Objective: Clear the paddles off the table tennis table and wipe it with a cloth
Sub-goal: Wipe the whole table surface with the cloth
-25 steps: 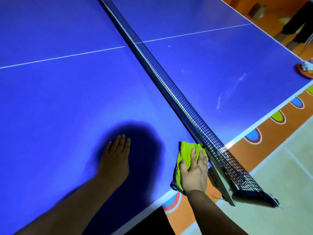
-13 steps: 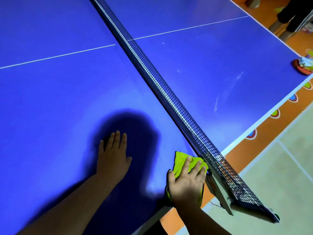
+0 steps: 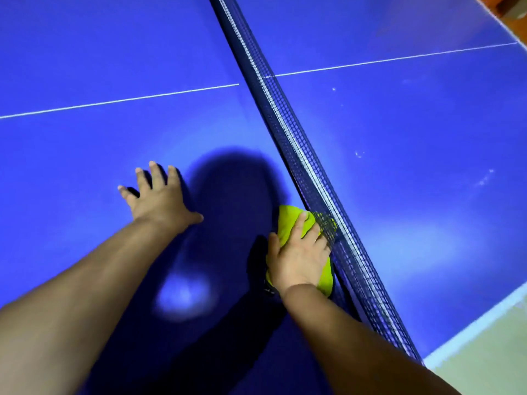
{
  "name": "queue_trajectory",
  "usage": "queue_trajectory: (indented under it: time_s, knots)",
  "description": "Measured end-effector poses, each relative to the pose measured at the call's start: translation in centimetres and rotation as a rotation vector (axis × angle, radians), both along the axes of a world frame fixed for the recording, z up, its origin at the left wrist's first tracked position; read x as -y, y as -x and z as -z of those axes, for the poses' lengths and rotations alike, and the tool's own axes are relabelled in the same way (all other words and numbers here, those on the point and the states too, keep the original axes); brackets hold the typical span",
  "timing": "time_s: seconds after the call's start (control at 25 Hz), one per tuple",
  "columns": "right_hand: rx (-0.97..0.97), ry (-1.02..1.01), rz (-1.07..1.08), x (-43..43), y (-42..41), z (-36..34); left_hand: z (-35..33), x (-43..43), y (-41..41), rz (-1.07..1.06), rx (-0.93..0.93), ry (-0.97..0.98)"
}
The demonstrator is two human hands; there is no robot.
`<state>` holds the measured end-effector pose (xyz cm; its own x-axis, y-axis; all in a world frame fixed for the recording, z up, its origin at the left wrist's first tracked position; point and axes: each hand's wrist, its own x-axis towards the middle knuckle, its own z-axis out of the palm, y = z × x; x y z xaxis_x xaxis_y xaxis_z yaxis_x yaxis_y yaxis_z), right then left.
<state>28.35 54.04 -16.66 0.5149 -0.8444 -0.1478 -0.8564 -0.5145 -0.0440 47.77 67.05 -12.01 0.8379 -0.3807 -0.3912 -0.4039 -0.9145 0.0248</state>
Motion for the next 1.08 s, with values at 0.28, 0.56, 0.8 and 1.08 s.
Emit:
queue_trajectory:
  time_s: [0.28, 0.56, 0.8, 1.08]
  knots:
    - [0.119, -0.043, -0.22, 5.3, -13.2, -0.1, 1.7, 0.7, -5.7, 0.078, -0.021, -0.121]
    - [0.213, -0.014, -0.284, 9.0, -27.0, 1.4, 2.1, 1.2, -6.5, 0.139, 0.038, -0.213]
    - [0.116, 0.102, -0.596, 11.7, -34.7, 2.0, 2.6, 1.1, -6.9, 0.114, 0.027, -0.176]
    - [0.064, 0.014, -0.919, 13.2, -34.5, 1.3, 2.5, 0.9, -7.3, 0.08, -0.045, -0.151]
